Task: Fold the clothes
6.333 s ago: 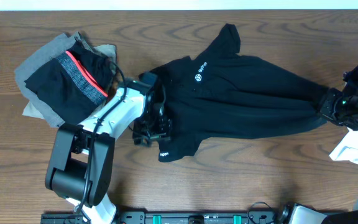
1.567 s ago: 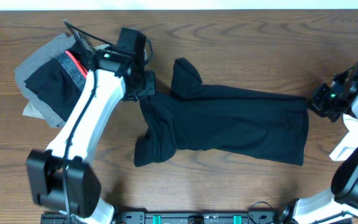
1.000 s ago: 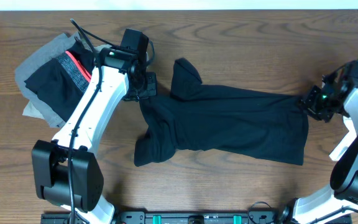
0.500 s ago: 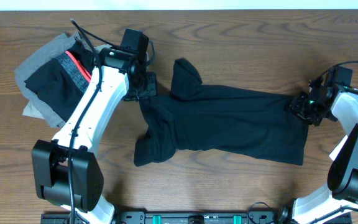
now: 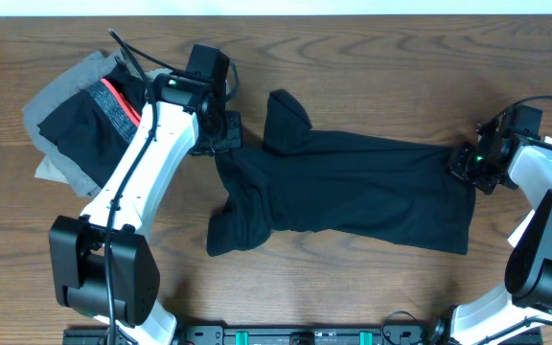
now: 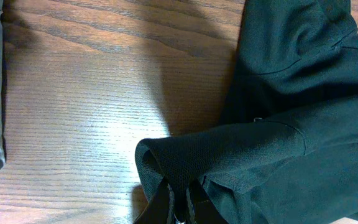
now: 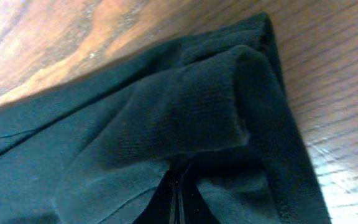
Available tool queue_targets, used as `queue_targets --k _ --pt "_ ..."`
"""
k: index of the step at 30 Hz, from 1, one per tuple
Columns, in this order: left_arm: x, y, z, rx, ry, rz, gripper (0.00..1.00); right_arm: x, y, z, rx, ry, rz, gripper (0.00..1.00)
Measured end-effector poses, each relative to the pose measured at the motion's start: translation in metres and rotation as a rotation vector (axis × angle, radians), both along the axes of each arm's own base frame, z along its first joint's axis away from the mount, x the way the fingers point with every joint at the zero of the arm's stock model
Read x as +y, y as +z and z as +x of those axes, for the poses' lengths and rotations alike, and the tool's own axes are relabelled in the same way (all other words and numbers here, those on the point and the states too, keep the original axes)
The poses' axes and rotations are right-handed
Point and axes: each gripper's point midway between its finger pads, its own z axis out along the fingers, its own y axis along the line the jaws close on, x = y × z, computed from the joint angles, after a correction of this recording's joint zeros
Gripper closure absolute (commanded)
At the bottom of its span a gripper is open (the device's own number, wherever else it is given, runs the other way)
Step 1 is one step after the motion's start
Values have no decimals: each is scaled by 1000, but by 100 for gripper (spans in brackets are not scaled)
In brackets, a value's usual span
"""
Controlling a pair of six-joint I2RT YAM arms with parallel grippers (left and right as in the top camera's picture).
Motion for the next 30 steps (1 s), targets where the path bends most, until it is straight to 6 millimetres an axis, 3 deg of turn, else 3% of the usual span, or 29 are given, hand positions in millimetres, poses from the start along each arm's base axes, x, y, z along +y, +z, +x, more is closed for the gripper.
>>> queue_targets --k 4,9,10,12,13,15,22,25,30 --pt "0 0 0 0 0 0 94 3 12 4 -38 6 12 99" --pt "0 0 0 0 0 0 94 1 56 9 -150 9 -26 98" --pt "0 0 0 -1 0 0 94 0 60 9 -157 9 -32 90" --pt "0 0 1 -2 0 -1 94 -2 62 8 -154 3 -47 63" --pt "0 0 1 -3 0 -1 94 -3 58 7 -142 3 -54 56" --pt "0 0 1 -3 0 -1 94 -4 50 5 -117 7 -58 53" --pt "0 0 1 -3 0 -1 94 -4 0 -2 2 5 -30 59" --pt "0 0 1 -3 0 -1 94 -4 -7 -2 16 5 -24 63" --pt "0 0 1 -3 0 -1 94 -3 -8 -1 10 10 -20 93"
